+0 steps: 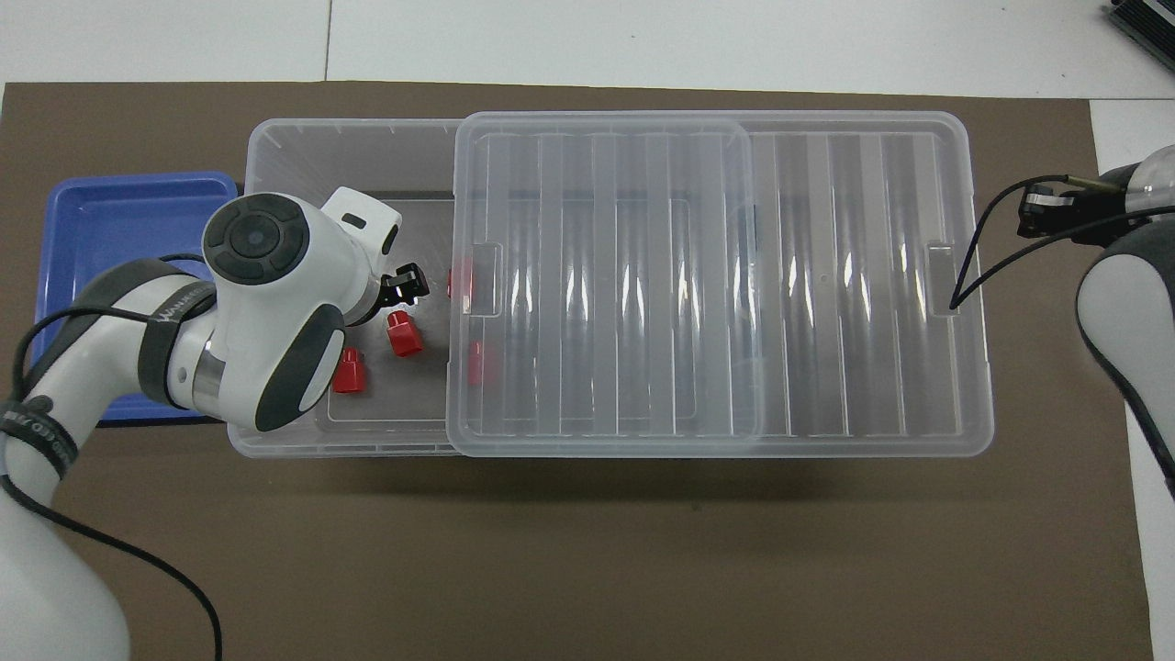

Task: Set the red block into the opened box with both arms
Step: 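Open the left gripper and withdraw while the right gripper reaches the lid, then slide the clear lid back over the box with the right gripper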

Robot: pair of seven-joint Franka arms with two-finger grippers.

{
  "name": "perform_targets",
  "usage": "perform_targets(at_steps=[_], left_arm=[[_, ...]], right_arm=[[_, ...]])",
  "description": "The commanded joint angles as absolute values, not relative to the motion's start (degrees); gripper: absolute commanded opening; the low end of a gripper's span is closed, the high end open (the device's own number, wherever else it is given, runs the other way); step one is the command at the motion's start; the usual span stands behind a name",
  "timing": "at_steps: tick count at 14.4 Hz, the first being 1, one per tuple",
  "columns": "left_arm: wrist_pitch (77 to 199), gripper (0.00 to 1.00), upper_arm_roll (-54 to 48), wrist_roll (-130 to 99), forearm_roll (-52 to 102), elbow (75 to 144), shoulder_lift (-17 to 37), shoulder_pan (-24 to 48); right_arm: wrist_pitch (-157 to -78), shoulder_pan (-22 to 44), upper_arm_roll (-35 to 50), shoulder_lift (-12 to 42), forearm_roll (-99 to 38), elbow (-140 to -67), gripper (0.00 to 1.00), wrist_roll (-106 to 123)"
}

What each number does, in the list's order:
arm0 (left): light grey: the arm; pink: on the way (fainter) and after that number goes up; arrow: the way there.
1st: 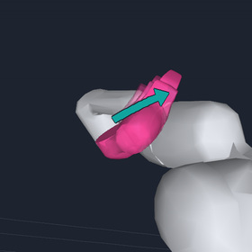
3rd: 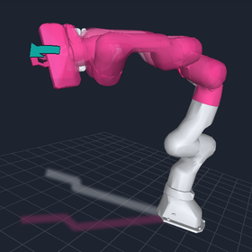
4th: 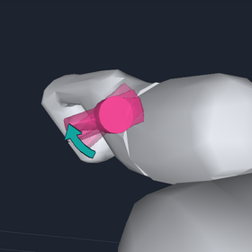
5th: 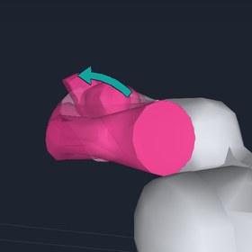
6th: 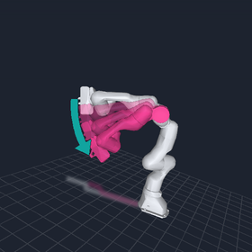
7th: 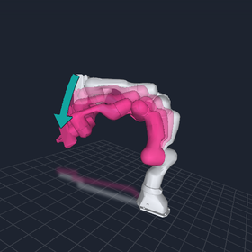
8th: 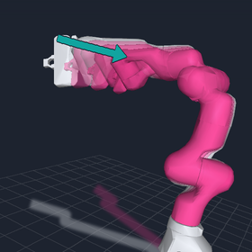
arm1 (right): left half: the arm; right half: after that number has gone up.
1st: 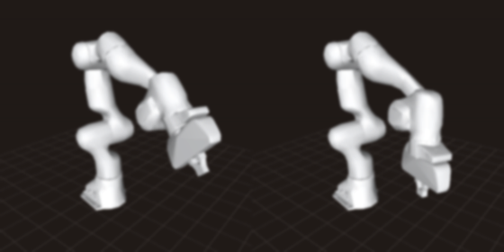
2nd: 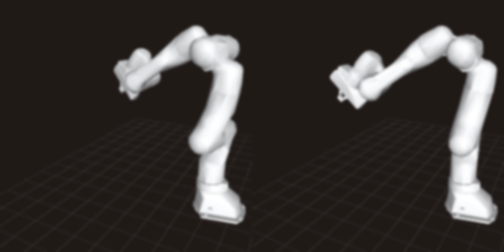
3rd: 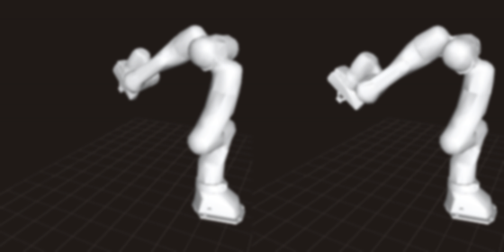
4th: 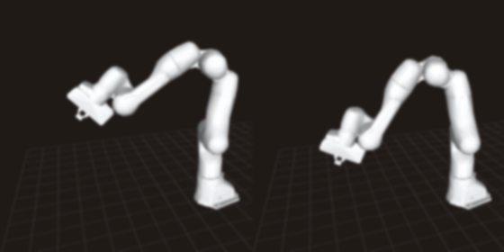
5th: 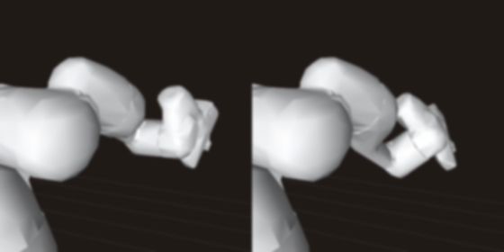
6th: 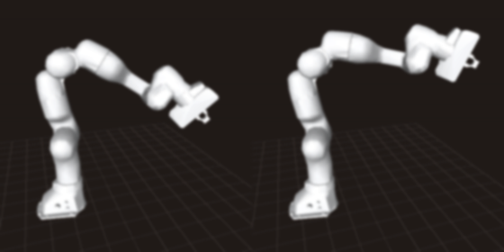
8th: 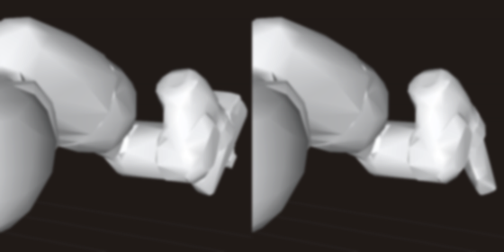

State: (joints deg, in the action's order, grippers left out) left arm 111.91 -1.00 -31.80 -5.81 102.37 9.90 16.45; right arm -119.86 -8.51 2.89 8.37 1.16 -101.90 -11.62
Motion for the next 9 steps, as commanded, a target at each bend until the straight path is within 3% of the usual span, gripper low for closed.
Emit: perform_targets(at_steps=[1,3,5,9], left_arm=[[99.27,0.90,-1.05,-19.13,-6.77,92.58,9.84,10.22],[95.11,1.00,-0.88,-7.97,-6.24,90.44,8.01,4.60],[94.83,1.00,-0.88,-1.61,-6.15,91.57,4.85,0.72],[97.29,1.00,-0.97,-1.14,-6.24,93.52,3.43,-0.09]], right_arm=[[-121.29,-8.35,3.16,7.29,0.09,-104.76,0.00,-10.28],[-121.03,-7.39,3.34,7.21,0.00,-105.03,0.00,-10.28],[-120.50,-6.95,3.43,7.12,0.00,-105.12,0.00,-10.28],[-119.80,-4.23,3.60,7.12,0.09,-105.03,0.00,-10.11]])
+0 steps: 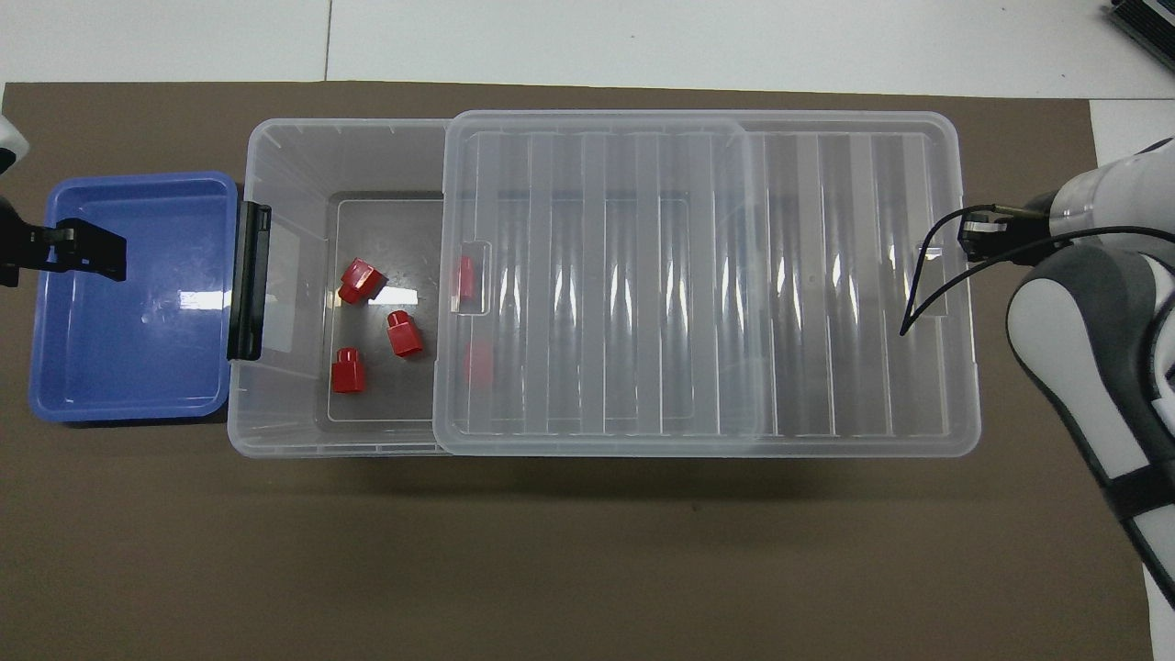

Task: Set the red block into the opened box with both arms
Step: 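Slide the clear lid back over the box with the right gripper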

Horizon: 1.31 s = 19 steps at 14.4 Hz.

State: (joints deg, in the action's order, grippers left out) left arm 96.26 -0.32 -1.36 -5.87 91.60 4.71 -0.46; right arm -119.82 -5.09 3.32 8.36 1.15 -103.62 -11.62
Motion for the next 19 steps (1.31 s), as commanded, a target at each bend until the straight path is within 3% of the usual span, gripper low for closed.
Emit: perform_targets(at_steps=[1,7,19], left_arm=[[97.12,1.00,-1.05,-1.14,-6.24,94.04,2.73,0.52],[91.67,1.00,-1.06,-1.40,1.91,92.99,1.15,0.27],[94.22,1.00,-1.41,-1.41,2.02,93.52,-0.79,1.49]], right_arm=[[-119.53,-3.26,3.69,7.03,0.00,-105.03,0.00,-10.11],[-118.83,1.31,3.69,6.86,-4.46,-104.68,0.00,-10.72],[-118.65,9.05,3.69,6.33,-5.19,-105.29,0.00,-11.07]])
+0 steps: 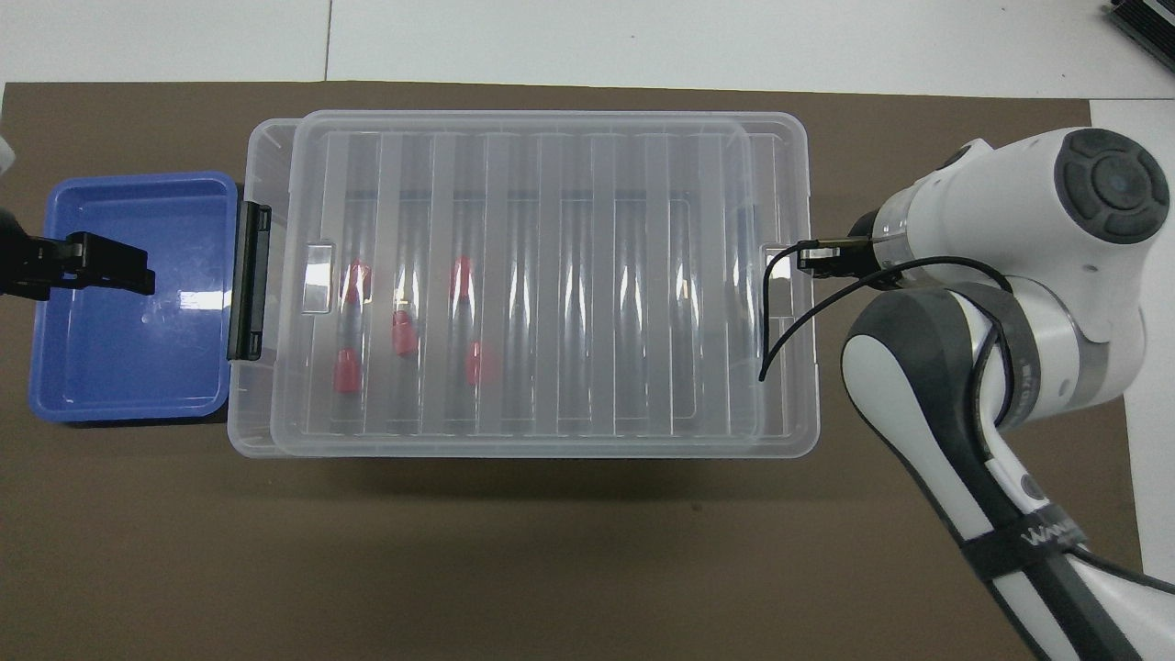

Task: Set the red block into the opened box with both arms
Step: 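Slide the clear lid back over the box with the right gripper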

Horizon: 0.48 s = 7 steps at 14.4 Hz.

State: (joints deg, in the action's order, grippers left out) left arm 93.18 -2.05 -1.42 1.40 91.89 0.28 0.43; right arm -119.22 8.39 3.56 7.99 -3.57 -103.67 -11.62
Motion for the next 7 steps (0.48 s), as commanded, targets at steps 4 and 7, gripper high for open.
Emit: perform_targets(at_steps=[4,7], left_arm=[[94.04,1.00,-1.41,-1.49,2.02,93.60,-0.88,1.67],[94.04,1.00,-1.41,-1.49,2.02,93.60,-0.97,1.67]], right_arm=[[-118.92,10.98,3.69,6.42,-5.19,-105.29,0.00,-11.07],[-119.18,11.25,3.69,6.50,-5.19,-105.29,0.00,-10.99]])
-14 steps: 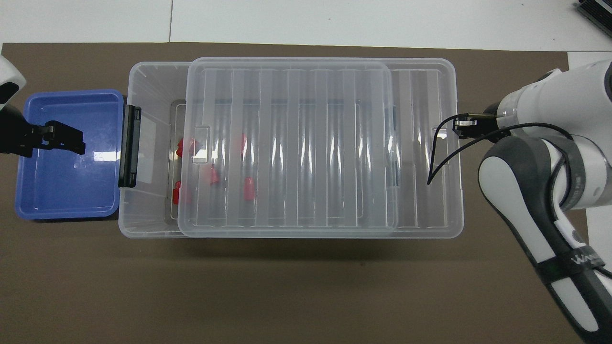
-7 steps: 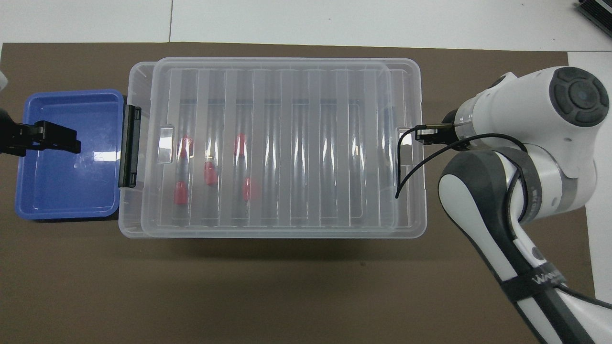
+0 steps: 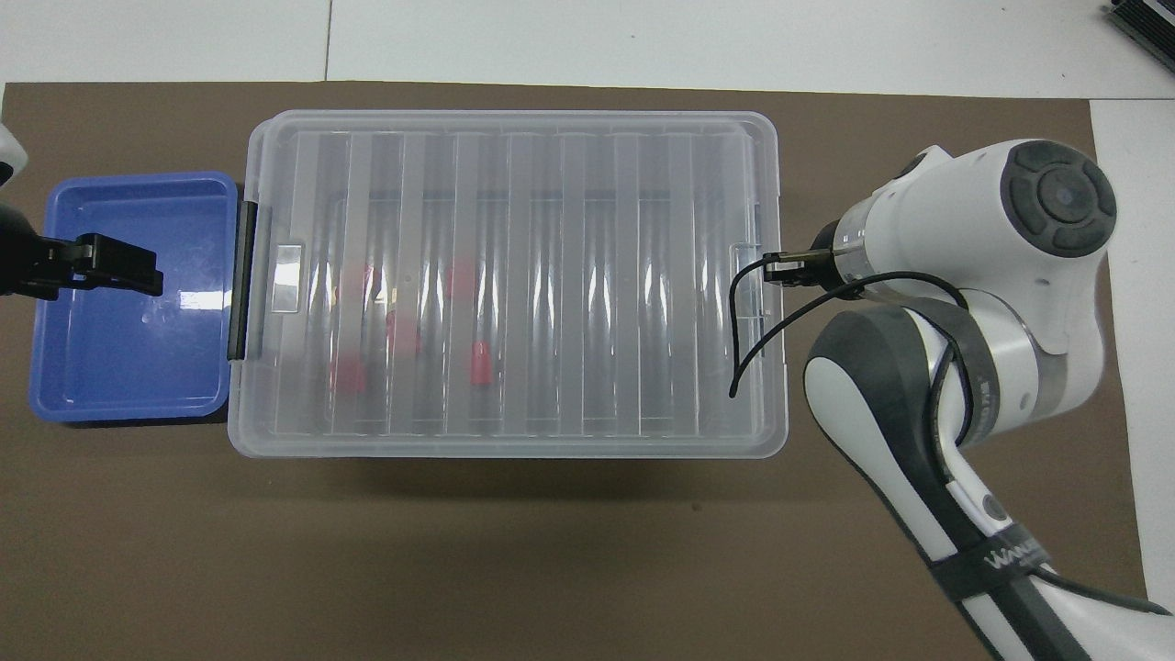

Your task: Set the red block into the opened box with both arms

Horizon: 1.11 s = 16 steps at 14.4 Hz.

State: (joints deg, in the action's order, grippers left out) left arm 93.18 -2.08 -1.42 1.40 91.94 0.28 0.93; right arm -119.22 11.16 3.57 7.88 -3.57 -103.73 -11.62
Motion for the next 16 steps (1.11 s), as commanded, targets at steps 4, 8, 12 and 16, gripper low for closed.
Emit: perform_targets(at_steps=[4,8,12,16], left_arm=[[94.13,1.00,-1.32,-1.49,2.02,93.60,-0.97,0.70],[94.04,1.00,-1.23,-1.41,2.02,93.60,-0.97,0.70],[94.04,1.00,-1.23,-1.41,2.02,93.60,-1.05,0.70],[94.04,1.00,-1.23,-1.41,2.02,93.60,-1.05,0.70]], right_arm=[[-119.36,11.25,3.69,6.68,-5.19,-105.12,0.00,-10.64],[-118.83,11.07,3.69,6.77,-5.19,-104.59,0.00,-10.55],[-117.69,9.15,3.08,5.19,-4.40,-104.85,0.00,-11.34],[-114.62,5.20,2.99,2.91,-3.00,-105.21,0.00,-11.43]])
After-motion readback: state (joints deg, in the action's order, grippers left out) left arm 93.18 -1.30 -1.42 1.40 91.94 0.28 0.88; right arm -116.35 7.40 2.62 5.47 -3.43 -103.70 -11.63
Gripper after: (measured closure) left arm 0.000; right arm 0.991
